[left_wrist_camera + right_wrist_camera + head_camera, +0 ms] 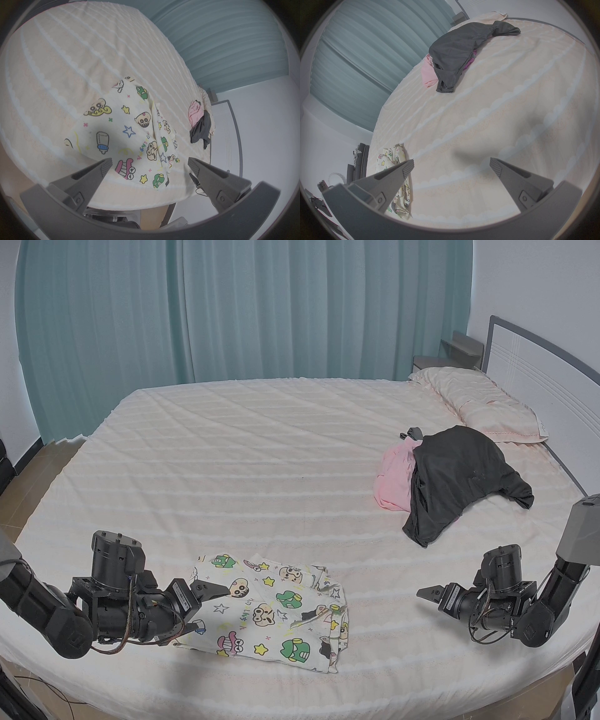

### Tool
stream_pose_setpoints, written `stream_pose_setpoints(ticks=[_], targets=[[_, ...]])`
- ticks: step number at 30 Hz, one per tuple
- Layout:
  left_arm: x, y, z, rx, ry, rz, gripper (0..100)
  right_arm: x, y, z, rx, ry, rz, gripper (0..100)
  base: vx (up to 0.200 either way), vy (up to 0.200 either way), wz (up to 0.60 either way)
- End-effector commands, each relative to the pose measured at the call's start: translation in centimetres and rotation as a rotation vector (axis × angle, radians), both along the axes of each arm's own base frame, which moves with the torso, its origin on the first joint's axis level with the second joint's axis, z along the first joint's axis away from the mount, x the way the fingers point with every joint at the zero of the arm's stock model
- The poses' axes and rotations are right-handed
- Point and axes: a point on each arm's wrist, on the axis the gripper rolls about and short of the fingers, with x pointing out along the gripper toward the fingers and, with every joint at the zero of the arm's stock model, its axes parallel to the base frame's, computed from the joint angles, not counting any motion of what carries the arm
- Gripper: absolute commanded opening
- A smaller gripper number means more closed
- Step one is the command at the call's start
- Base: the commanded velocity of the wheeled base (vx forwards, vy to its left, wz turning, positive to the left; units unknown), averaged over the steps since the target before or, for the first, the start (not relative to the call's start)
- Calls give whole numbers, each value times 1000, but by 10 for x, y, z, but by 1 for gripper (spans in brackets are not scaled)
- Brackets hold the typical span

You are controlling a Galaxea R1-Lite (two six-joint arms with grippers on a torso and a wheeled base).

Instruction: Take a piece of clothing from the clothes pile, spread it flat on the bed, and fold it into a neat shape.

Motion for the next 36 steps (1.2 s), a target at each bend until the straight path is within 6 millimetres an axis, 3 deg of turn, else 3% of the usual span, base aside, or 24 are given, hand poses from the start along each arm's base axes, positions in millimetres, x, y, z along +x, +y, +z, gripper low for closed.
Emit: stream_pose_setpoints(ticks=[1, 7, 17, 24, 29, 36], targets=[[-3, 6, -5, -3, 26, 7, 100, -1, 1, -1, -2, 6, 2, 100, 0, 200, 0], [-3, 17, -7, -38, 49, 9, 100, -3, 1, 2, -2, -5, 2, 100, 0, 200, 0], [-3, 18, -11, -45, 55, 3, 100, -4, 7, 11, 41, -30, 9, 100, 0, 200, 0], [2, 17, -26, -42, 57, 2, 100, 0, 42, 25, 168, -80, 49, 100, 0, 0, 0], [-1, 19, -36, -62, 5, 0, 100, 3, 82, 39, 207, -137, 157, 100, 0, 0, 0], [-4, 19, -39, -72, -37, 0, 100, -1, 119, 32, 205, -71, 243, 100, 0, 0, 0]])
